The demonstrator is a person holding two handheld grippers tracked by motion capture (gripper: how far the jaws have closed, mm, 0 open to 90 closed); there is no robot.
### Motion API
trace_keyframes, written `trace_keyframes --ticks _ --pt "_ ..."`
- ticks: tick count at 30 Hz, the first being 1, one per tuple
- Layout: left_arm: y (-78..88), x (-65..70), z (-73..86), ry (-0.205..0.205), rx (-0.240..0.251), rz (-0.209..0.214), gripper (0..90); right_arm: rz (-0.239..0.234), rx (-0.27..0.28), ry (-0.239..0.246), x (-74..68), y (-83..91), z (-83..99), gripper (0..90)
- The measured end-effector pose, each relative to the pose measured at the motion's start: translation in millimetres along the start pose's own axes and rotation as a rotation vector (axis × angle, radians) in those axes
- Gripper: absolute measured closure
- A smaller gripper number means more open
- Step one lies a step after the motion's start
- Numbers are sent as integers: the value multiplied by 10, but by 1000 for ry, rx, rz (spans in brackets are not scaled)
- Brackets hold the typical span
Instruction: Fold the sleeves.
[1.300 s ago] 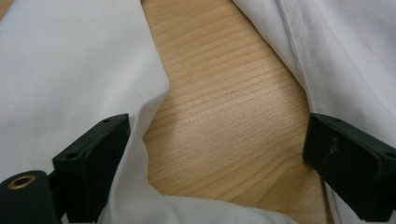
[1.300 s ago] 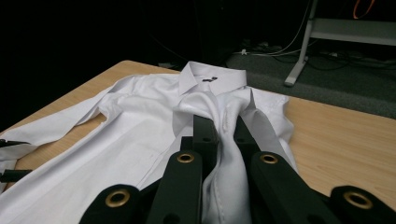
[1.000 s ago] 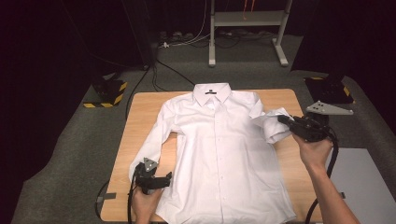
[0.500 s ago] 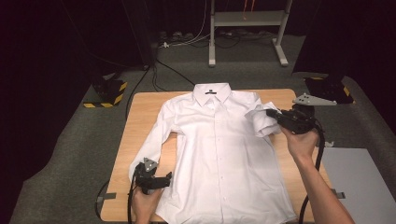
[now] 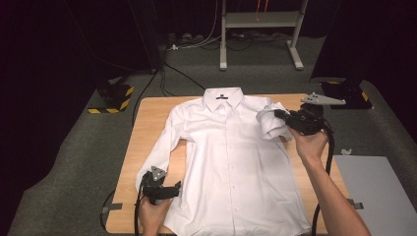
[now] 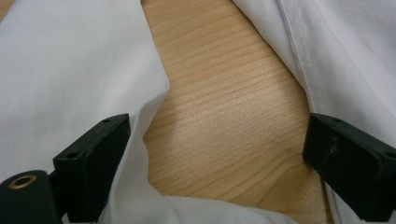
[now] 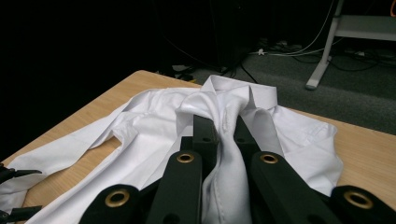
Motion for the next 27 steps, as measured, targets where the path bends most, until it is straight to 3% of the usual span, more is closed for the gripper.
trace_keyframes --ticks 27 --pt "-3 1 -2 1 0 -4 85 33 -26 55 -195 -329 -321 860"
Point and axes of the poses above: each handheld gripper's, and its own axes: y roughly backward along the jaws, z roughly out of its underside, x roughly to its right, the point moved 2 cm from there along -y, roughly forward along the jaws, and after that the axes turned 11 degrees about -x, right-handed, at the moved point
